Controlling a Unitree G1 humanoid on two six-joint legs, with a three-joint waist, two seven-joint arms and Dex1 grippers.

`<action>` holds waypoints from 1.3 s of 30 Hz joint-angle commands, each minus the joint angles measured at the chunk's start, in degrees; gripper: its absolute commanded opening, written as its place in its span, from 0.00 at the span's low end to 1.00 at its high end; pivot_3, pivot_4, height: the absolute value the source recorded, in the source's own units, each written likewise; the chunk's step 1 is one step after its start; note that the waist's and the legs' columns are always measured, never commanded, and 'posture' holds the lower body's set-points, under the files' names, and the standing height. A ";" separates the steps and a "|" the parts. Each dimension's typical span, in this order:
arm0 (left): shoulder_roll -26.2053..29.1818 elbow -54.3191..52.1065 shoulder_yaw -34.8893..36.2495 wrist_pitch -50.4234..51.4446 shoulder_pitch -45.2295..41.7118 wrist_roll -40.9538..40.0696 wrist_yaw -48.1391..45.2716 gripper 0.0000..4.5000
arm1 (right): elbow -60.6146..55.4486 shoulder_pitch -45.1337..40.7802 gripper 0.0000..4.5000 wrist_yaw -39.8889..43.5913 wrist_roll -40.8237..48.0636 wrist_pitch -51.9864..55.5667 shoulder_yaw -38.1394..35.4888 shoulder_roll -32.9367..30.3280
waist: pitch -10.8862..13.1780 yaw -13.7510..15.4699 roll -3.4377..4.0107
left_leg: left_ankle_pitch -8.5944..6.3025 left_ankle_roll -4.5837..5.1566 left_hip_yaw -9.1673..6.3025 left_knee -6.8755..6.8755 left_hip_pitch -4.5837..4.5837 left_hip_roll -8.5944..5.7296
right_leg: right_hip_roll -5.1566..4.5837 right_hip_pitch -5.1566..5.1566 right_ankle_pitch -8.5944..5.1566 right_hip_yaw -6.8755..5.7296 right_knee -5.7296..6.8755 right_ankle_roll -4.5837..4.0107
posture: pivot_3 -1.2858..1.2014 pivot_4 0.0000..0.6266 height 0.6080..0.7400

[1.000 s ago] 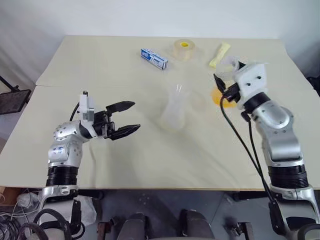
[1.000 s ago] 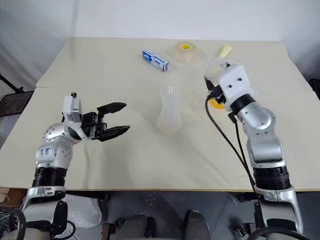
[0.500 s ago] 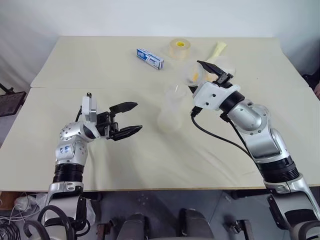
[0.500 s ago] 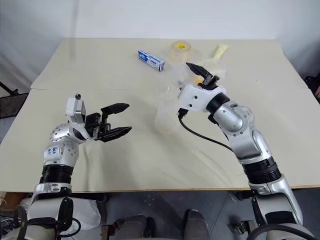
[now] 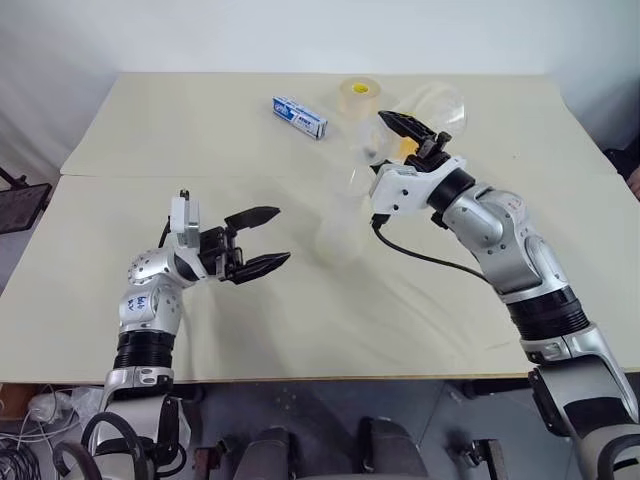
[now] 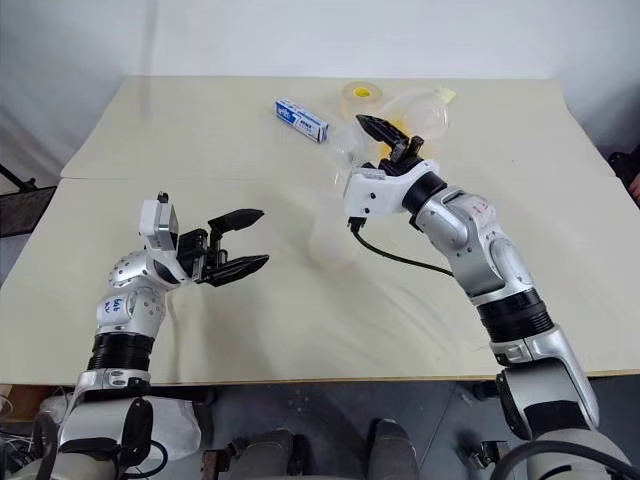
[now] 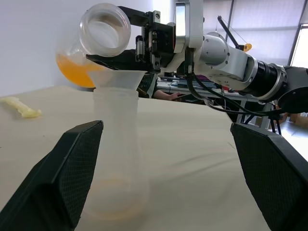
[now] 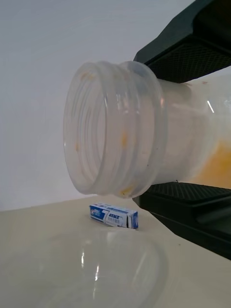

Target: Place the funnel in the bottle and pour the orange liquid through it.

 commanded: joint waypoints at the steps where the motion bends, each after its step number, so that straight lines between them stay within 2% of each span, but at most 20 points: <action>1: -0.42 -2.08 0.36 -0.84 0.32 -1.11 0.02 1.00 | -0.11 -2.52 0.54 -1.94 -2.05 -3.27 -0.23 -1.20 | 0.00 -0.01 0.00 | 0.00 0.00 0.00 0.00 0.00 0.00 | 0.00 0.00 0.00 0.00 0.00 0.00 | 0.52 0.24 1.00; 39: -0.96 -0.39 0.77 -1.91 -0.68 -0.62 0.77 1.00 | 8.13 -8.37 0.54 -10.77 -17.33 -13.36 2.38 -5.80 | 0.00 -0.08 0.00 | 0.00 0.00 0.01 -0.01 -0.01 0.08 | 0.00 0.00 0.00 0.01 0.00 0.00 | 0.52 0.24 1.00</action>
